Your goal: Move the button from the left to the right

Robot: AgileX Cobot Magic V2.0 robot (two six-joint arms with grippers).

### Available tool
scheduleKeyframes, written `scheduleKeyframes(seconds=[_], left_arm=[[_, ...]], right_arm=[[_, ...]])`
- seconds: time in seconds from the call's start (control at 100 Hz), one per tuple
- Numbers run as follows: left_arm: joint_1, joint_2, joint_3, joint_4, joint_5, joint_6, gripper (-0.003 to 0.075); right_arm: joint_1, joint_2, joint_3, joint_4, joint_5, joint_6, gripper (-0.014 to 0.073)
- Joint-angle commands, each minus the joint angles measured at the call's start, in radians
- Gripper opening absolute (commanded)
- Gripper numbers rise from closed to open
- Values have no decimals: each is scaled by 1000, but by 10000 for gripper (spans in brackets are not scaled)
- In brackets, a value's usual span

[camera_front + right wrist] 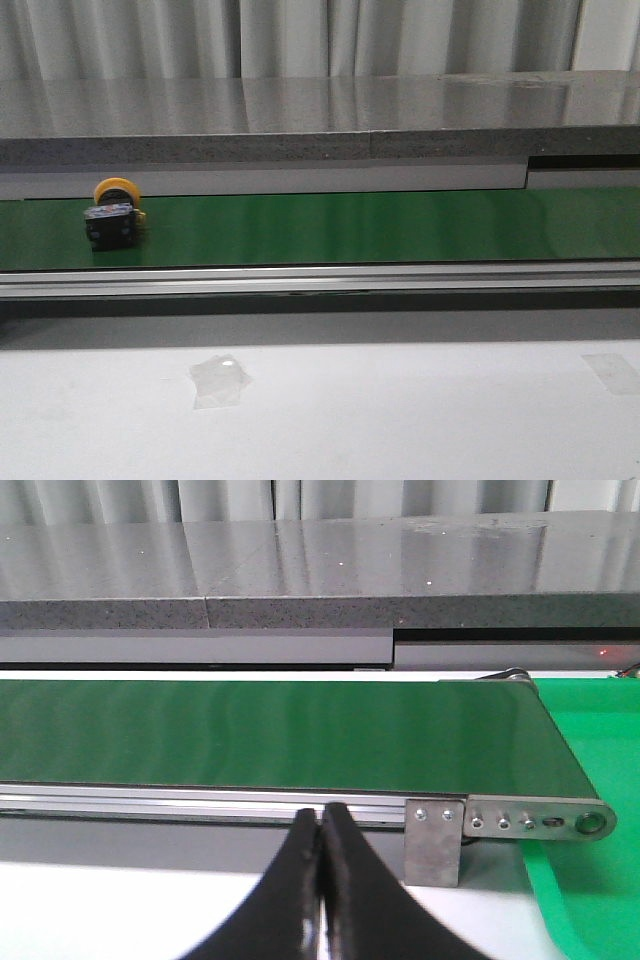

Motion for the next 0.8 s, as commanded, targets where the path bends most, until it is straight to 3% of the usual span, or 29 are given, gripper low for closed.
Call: scheduleKeyframes(seconds=[0.0,0.12,0.22,0.52,0.79], left_arm=[[-4,-16,9,-17,-112,1,556],[-4,-15,19,-17,-110,1,550],[-4,-13,19,-17,-120,1,484],[-4,-13,19,-17,-160,1,-15],[-4,-13,19,-17,-160,1,-20]], right_arm=[[3,-19,-16,-14,-88,-5,-67],[3,-19,-16,-14,-88,-5,-67],[3,-19,-16,-14,-88,-5,-67],[3,-19,-16,-14,-88,-5,-67],[3,-19,-16,-14,-88,-5,-67]])
